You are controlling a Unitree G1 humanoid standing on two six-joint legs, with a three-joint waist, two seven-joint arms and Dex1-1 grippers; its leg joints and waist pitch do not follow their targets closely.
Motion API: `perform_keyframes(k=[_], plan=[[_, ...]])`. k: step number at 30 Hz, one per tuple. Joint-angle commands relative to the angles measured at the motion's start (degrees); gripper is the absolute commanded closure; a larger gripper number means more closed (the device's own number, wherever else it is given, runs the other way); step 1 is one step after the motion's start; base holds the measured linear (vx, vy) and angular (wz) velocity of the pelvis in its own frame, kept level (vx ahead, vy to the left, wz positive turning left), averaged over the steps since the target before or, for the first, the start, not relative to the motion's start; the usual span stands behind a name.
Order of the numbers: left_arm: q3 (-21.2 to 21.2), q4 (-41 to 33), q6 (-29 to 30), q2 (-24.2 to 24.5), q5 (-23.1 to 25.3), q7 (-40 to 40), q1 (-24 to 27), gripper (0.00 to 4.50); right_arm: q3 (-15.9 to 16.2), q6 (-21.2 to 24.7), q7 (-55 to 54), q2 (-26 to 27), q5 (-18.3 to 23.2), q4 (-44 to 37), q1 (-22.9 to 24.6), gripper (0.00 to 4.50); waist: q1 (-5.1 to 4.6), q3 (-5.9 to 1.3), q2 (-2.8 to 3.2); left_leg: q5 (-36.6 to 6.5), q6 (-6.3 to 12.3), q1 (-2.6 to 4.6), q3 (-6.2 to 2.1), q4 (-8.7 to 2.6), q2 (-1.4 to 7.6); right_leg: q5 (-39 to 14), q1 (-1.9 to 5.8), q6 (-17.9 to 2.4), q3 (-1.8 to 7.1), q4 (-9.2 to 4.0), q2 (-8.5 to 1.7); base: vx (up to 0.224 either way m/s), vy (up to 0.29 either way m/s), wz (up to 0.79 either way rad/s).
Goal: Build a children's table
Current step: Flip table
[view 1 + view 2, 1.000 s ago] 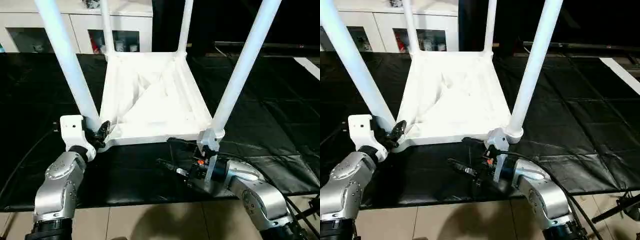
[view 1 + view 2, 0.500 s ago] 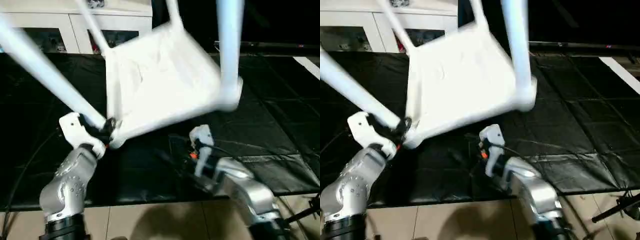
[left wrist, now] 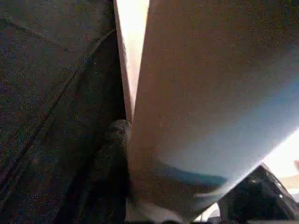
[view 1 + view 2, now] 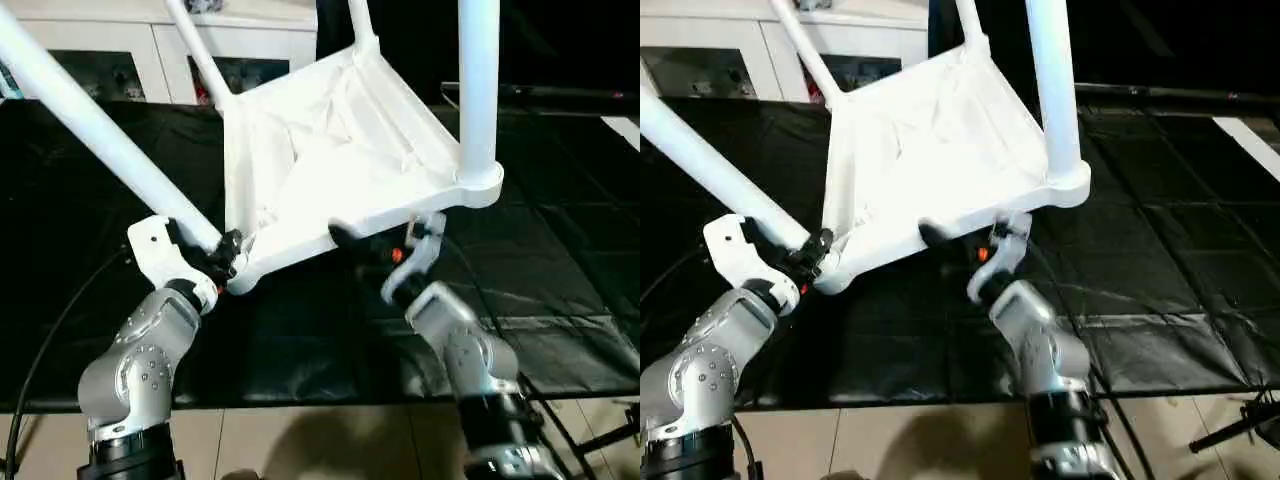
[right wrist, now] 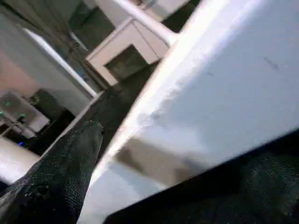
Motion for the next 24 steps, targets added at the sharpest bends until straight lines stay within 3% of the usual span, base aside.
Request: perform_keyframes(k=[1,3,6,8,11,12,14,24], plan=[[-1.20,-0.49,2.00,-1.50,-3.63,-1.03,-0.83,2.27,-1.69,-0.62,-1.53,0.85,0.45,2.33,-1.57,0.00,-0.14,-3.62,0.39,-0.17,1.39,0.64,-0.94,-3.85,2.91,5.17,2.70,-12.72,2.50,-2.64,-4.45,0.000,0.000,0.00],[-1.35,-0.49,2.03,-1.42,-3.60,-1.08,-0.82,2.27,-2.36,-0.78,-1.59,1.26,1.16,2.95,-2.11,0.00,-0.03,-3.63,0.43,-0.92,1.07,0.67,-0.95,-3.92,2.93,4.51,2.74,-12.43,2.52,-2.66,-4.47,0.000,0.000,0.00],[-1.84,-0.47,2.38,-1.31,-3.65,-1.09,-0.72,2.27,-5.75,-1.93,-2.36,2.48,4.40,6.93,-5.20,0.00,-0.11,-3.66,0.47,-1.53,1.00,0.75,-0.90,-3.95,2.99,4.45,2.63,-12.39,2.53,-2.62,-4.53,0.000,0.000,0.00],[-2.34,-0.34,2.76,-1.21,-3.31,-1.35,-0.69,2.27,-10.14,-3.33,-4.03,3.58,7.93,11.56,-8.74,0.00,-0.11,-3.69,0.78,-1.91,0.76,0.88,-0.95,-4.02,2.98,4.05,2.55,-12.51,2.42,-2.61,-4.50,0.000,0.000,0.00],[-2.61,-0.23,2.83,-1.26,-3.19,-1.45,-0.77,2.27,-12.70,-4.20,-4.37,4.19,10.24,14.48,-11.07,0.00,-0.06,-3.79,0.62,-0.78,0.67,0.61,-0.87,-3.86,2.86,5.80,2.80,-12.23,2.41,-2.43,-4.45,0.000,0.000,0.00],[-2.80,-0.18,2.84,-1.32,-3.15,-1.46,-0.88,2.27,-14.35,-4.68,-4.17,4.58,11.43,16.62,-12.73,0.19,-0.08,-3.86,0.32,-0.03,1.18,0.57,-0.82,-3.75,2.76,6.91,2.84,-12.34,2.42,-2.31,-4.43,0.000,0.000,0.00],[-3.19,-0.19,2.80,-1.32,-3.02,-1.55,-0.93,2.27,-15.98,-5.26,-4.05,5.13,12.63,18.98,-14.42,0.37,-0.11,-3.83,0.42,-0.58,1.67,0.48,-0.76,-3.74,2.76,5.83,2.82,-12.77,2.40,-2.40,-4.59,0.000,0.000,0.00],[-4.13,-0.25,2.97,-0.85,-2.56,-1.87,-0.64,2.27,-17.41,-6.41,-2.59,5.18,13.17,24.61,-17.16,1.26,-0.06,-3.88,0.49,-0.22,2.57,0.22,-0.74,-3.51,2.70,4.93,2.60,-13.20,2.38,-2.33,-4.40,0.000,0.000,0.00]])
